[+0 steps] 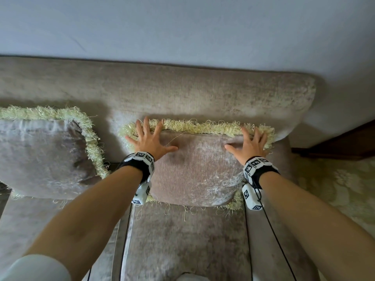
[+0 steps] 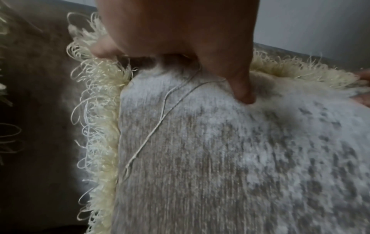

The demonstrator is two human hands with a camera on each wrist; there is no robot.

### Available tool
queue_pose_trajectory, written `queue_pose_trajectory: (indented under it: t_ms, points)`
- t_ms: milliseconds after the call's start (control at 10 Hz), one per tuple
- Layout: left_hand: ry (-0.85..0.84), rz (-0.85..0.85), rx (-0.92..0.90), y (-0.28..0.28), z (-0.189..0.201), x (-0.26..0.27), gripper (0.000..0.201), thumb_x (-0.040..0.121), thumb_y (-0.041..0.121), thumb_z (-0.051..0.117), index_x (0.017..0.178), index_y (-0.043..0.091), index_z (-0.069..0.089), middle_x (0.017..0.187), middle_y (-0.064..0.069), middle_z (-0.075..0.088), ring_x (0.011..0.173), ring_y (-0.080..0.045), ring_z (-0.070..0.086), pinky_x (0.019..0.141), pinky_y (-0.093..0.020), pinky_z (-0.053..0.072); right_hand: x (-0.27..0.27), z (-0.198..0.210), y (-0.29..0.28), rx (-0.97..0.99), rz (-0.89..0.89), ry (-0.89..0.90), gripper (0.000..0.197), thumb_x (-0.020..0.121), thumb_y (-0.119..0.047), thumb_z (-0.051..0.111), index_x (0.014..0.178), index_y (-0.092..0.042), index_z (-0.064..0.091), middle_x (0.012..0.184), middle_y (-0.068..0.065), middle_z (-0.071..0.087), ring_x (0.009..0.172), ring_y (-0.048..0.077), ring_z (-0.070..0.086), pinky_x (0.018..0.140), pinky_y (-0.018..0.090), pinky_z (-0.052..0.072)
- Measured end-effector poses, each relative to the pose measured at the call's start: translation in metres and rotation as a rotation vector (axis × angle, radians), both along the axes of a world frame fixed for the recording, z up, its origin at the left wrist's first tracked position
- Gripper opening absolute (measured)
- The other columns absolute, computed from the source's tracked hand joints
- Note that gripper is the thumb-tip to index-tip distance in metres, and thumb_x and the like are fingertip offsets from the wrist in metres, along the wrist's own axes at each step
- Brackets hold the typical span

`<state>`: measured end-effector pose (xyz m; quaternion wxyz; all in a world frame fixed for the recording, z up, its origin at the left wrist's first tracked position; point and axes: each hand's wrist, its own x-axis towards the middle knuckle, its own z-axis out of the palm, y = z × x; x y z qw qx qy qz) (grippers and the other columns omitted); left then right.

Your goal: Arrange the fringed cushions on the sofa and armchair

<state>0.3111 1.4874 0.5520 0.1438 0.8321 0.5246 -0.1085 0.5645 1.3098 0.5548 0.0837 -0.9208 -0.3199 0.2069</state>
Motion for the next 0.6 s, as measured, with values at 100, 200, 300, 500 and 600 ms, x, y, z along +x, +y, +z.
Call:
queue_pose_trajectory:
  t_ms: [100, 200, 300, 500, 600]
  points:
    - [0.013, 0.02, 0.005, -0.002, 0.005, 0.006, 0.117, 0.06, 0.09, 0.053, 0.153, 0.04, 0.002, 0.162, -0.007, -0.016, 0.146, -0.038, -0.017, 0.105, -0.077, 0.003, 0.002, 0.005, 0.001, -0.018, -0.002, 0.002, 0.091, 0.077, -0.067, 0.063, 0.151, -0.038, 0.018, 0.162, 0.003, -0.003, 0.146, 0.038, -0.013, 0.108, 0.069, 0.02]
    - [-0.062, 0.06, 0.0, -0.008, 0.016, 0.004, 0.11, 0.062, 0.089, 0.053, 0.151, 0.046, 0.005, 0.163, -0.006, -0.012, 0.147, -0.038, -0.012, 0.104, -0.076, 0.001, 0.0, 0.012, 0.005, -0.006, -0.018, 0.025, 0.094, 0.074, -0.068, 0.064, 0.151, -0.039, 0.017, 0.162, 0.002, -0.002, 0.146, 0.04, -0.01, 0.108, 0.071, 0.018]
    - [-0.123, 0.142, -0.003, -0.014, 0.028, -0.004, 0.106, 0.063, 0.089, 0.053, 0.149, 0.049, 0.005, 0.163, -0.004, -0.008, 0.148, -0.036, -0.009, 0.106, -0.075, 0.002, -0.002, 0.021, 0.0, 0.046, 0.005, 0.06, 0.096, 0.073, -0.069, 0.065, 0.15, -0.038, 0.017, 0.161, -0.001, 0.001, 0.145, 0.042, -0.008, 0.11, 0.069, 0.015]
    - [-0.249, 0.309, -0.026, -0.042, 0.064, -0.027, 0.1, 0.068, 0.083, 0.056, 0.15, 0.048, 0.011, 0.164, 0.0, -0.003, 0.15, -0.029, -0.004, 0.11, -0.071, 0.007, -0.016, 0.055, -0.011, 0.101, 0.071, 0.077, 0.095, 0.073, -0.068, 0.064, 0.15, -0.038, 0.016, 0.159, -0.002, 0.004, 0.145, 0.039, 0.001, 0.111, 0.066, 0.015]
    - [-0.353, 0.361, -0.006, -0.059, 0.08, -0.042, 0.097, 0.068, 0.082, 0.058, 0.149, 0.047, 0.015, 0.163, 0.001, 0.002, 0.149, -0.028, 0.001, 0.112, -0.069, 0.009, -0.026, 0.068, -0.014, 0.175, 0.1, 0.089, 0.095, 0.072, -0.069, 0.064, 0.148, -0.039, 0.016, 0.158, -0.002, 0.008, 0.144, 0.036, 0.009, 0.112, 0.062, 0.018]
